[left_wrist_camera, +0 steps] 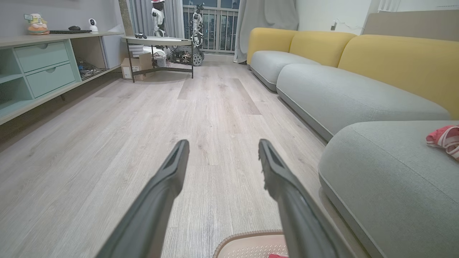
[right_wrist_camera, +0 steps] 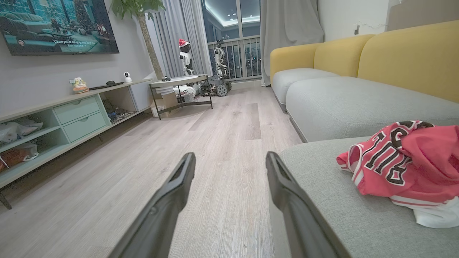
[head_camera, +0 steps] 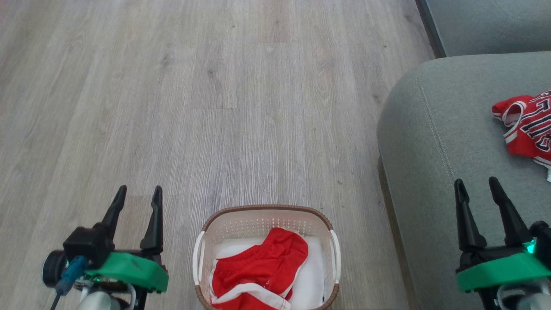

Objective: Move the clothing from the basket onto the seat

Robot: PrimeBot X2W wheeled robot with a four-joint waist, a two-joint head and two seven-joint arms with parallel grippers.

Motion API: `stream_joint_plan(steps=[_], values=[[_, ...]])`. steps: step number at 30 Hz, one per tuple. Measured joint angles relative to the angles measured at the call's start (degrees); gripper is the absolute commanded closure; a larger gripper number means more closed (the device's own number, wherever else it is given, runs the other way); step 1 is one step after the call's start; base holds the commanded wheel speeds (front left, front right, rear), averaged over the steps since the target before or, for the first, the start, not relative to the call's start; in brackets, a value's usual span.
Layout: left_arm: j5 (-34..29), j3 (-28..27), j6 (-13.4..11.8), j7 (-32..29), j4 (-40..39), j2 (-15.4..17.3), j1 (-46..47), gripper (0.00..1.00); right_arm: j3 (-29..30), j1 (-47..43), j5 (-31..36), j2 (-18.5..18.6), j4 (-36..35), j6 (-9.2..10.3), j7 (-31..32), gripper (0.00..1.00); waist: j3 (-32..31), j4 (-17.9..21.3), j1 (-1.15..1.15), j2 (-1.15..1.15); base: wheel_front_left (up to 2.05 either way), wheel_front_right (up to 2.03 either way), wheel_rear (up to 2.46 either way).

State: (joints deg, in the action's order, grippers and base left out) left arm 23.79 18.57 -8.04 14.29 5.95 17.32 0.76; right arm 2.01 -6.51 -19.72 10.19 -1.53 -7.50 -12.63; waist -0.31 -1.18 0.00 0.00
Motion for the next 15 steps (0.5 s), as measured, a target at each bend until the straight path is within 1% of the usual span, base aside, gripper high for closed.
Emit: stream_joint_plan(steps=[8, 15], values=[[-0.88, -0.81, 1.02, 0.0, 0.91, -1.05, 0.0, 0.0, -0.21, 0.03, -0.01, 0.0, 0.32, 0.0, -0.01, 0.0, 0.23, 0.18, 0.0, 0.0, 0.0, 0.0, 0.0], [-0.94, -1.24, 1.56, 0.0, 1.31, -1.21, 0.02, 0.0, -0.25, 0.12, -0.01, 0.0, 0.53, 0.0, -0.02, 0.0, 1.02, 0.6, 0.0, 0.0, 0.0, 0.0, 0.0]])
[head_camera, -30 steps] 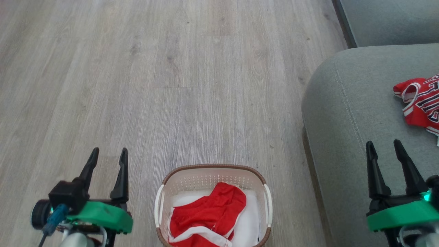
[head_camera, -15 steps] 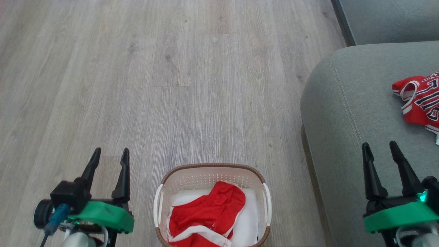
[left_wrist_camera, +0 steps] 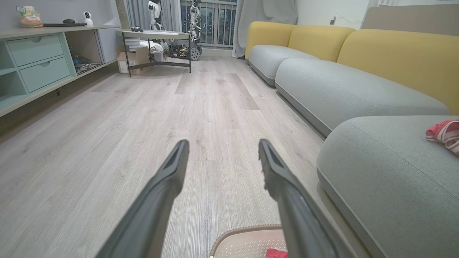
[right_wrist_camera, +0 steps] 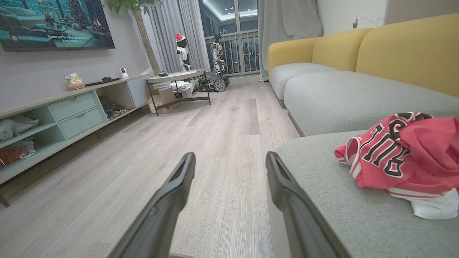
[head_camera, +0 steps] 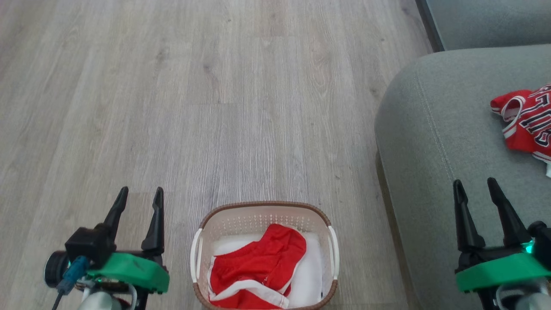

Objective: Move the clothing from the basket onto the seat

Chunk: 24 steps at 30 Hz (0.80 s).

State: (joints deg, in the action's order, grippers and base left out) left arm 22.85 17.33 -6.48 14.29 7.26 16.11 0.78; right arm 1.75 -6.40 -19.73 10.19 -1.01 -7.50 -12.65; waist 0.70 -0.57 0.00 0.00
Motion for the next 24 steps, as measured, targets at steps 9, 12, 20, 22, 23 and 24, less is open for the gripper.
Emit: stream_joint_plan(steps=[9, 12, 20, 22, 23, 24], values=[[-0.6, -0.24, 1.02, 0.0, 0.27, -0.68, 1.64, 0.0, -0.16, 2.2, 0.0, 0.0, -0.6, -0.01, -0.07, 0.0, 3.74, 1.0, 0.0, 0.0, 0.0, 0.0, 0.0], [-1.08, -0.24, 1.52, 0.0, 0.33, -0.77, 3.83, 0.0, -0.25, 4.13, 0.01, 0.01, -0.8, -0.01, -0.49, 0.0, 5.72, 1.55, -0.01, 0.0, 0.0, 0.0, 0.0], [-1.59, 0.78, 3.68, 0.15, 1.92, -2.03, 11.04, 0.0, -0.07, 8.18, 0.1, 0.0, -1.58, -0.01, -1.07, 0.0, 12.41, 2.94, -0.01, 0.0, 0.0, 0.0, 0.0], [-1.59, 1.04, 4.02, 0.11, 2.57, -2.19, 12.84, 0.0, -0.04, 9.62, 0.37, 0.0, -1.8, -0.01, -1.08, 0.0, 14.24, 3.34, -0.01, 0.0, 0.0, 0.0, 0.0], [-1.63, 1.26, 4.24, -0.04, 2.93, -2.25, 13.75, 0.0, -0.05, 10.42, 0.63, 0.0, -1.93, -0.01, -1.14, 0.0, 15.21, 3.55, -0.01, 0.0, 0.0, 0.0, 0.0], [-1.77, 1.66, 4.63, -0.15, 3.57, -2.33, 14.73, 0.0, -0.02, 11.23, 0.64, 0.0, -2.13, 0.0, -1.25, 0.0, 16.18, 3.77, -0.01, 0.0, 0.0, 0.0, 0.0]])
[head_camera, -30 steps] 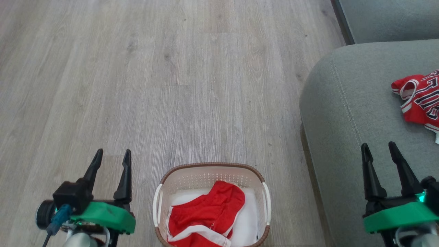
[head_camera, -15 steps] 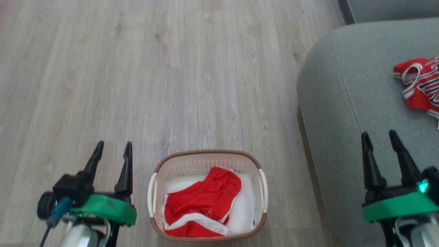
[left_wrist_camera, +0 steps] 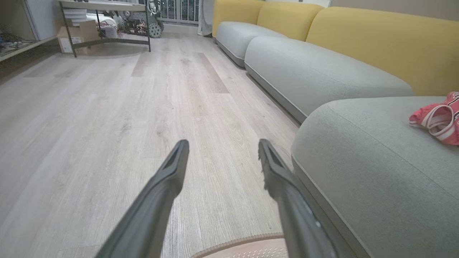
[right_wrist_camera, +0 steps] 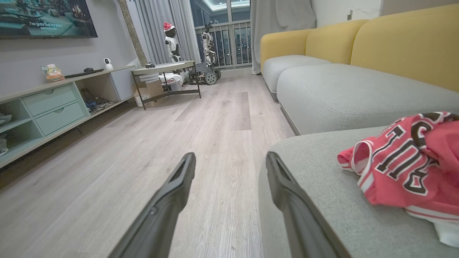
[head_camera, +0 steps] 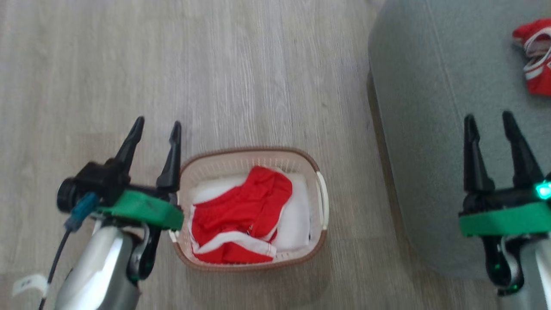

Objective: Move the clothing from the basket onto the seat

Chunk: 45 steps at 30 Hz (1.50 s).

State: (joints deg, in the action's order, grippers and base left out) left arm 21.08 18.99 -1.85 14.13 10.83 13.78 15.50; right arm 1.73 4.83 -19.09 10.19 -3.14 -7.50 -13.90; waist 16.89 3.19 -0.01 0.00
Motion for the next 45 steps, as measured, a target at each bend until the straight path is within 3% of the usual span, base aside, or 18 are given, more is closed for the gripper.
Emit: stream_joint_plan(steps=[6, 16, 22, 32, 45], values=[[-0.23, 2.52, 2.18, -1.76, 6.22, -1.54, 5.68, 0.0, 0.45, 4.22, 0.44, 0.03, -0.66, -0.01, -0.33, 0.0, 5.27, 1.33, 0.0, 0.0, 0.0, 0.0, 0.0], [1.12, 5.76, 6.17, -10.54, 22.46, -3.47, 13.18, 0.0, 0.82, 9.36, 0.96, 0.64, -2.18, -0.01, -0.56, 0.0, 12.04, 3.69, 0.0, 0.0, 0.0, 0.0, 0.0], [1.92, 8.56, 8.42, -11.66, 31.41, -4.92, 20.09, 0.0, 1.31, 12.0, 0.97, 0.6, -3.19, -0.01, -0.57, 0.0, 16.57, 5.16, 0.0, 0.0, 0.0, 0.0, 0.0], [4.38, 13.13, 8.99, -13.04, 45.67, -6.8, 28.39, 0.0, 0.37, 17.53, 1.57, -0.56, -5.34, -0.01, -0.58, 0.0, 24.04, 8.1, 0.0, 0.0, 0.0, 0.0, 0.0], [8.75, 17.31, 8.99, -16.83, 56.2, -4.01, 34.17, 0.0, 0.73, 24.1, 1.91, -4.52, -10.73, -0.01, -0.75, 0.0, 33.01, 13.64, 0.01, 0.0, 0.0, 0.0, 0.0]])
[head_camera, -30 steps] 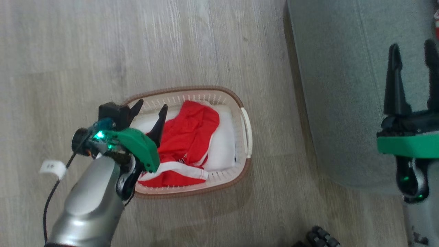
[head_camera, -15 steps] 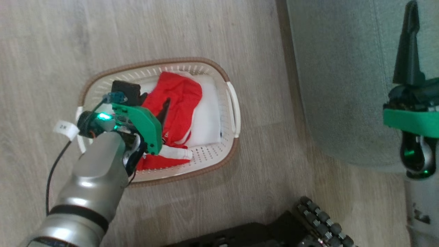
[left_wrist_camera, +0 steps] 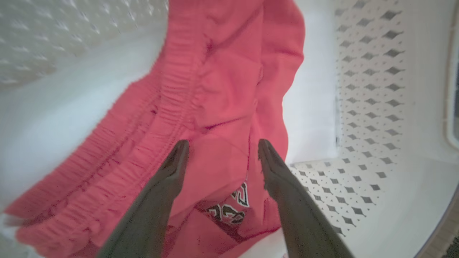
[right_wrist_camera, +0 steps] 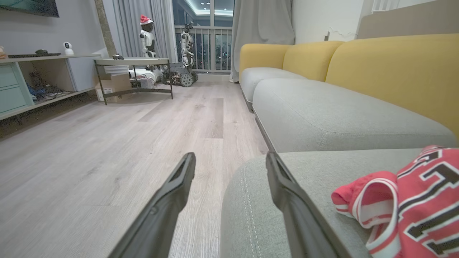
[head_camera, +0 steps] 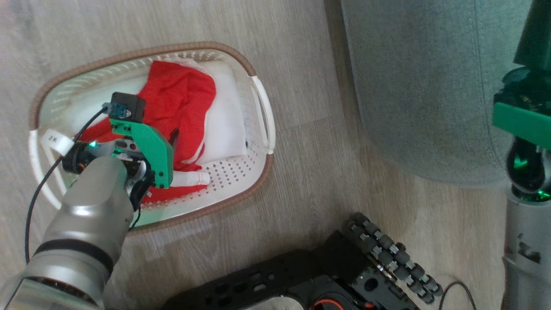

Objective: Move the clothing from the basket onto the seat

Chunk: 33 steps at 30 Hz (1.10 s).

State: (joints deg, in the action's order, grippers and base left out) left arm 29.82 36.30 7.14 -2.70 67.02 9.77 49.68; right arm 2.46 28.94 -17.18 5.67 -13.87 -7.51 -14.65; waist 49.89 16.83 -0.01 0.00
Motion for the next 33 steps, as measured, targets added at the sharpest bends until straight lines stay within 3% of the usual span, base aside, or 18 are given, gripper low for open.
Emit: stream_joint_plan(steps=[18, 19, 21, 22, 33], values=[[1.86, 6.53, 0.01, -12.12, 4.66, 2.23, 2.17, 0.0, -0.54, 0.1, 1.07, -0.7, -4.32, 0.0, -0.07, 0.0, 5.17, 3.61, 0.01, 0.0, 0.0, 0.0, 0.0], [2.33, 6.81, 0.01, -12.43, 4.65, 2.26, 2.2, 0.25, -0.59, 0.1, 1.07, -0.79, -4.32, 0.0, -0.07, 0.0, 5.11, 3.64, 0.0, 0.0, 0.0, 0.0, 0.0], [2.91, 7.44, 0.01, -12.41, 4.6, 2.41, 2.2, 0.95, -0.77, 0.1, 1.07, -0.86, -4.31, 0.0, -0.07, 0.0, 4.92, 3.73, 0.01, 0.0, 0.0, 0.0, 0.0], [3.18, 7.57, 0.01, -12.41, 4.48, 2.52, 2.2, 1.0, -0.77, 0.1, 1.07, -0.87, -4.31, 0.0, -0.07, 0.0, 4.83, 3.76, 0.01, 0.0, 0.0, 0.0, 0.0], [7.38, 10.2, 0.01, -7.87, 0.69, 1.97, 0.54, 1.0, -0.54, 0.02, 1.56, -1.45, -3.11, 0.0, -0.07, 0.0, 0.39, 2.27, 0.01, 0.0, 0.0, 0.0, 0.0]])
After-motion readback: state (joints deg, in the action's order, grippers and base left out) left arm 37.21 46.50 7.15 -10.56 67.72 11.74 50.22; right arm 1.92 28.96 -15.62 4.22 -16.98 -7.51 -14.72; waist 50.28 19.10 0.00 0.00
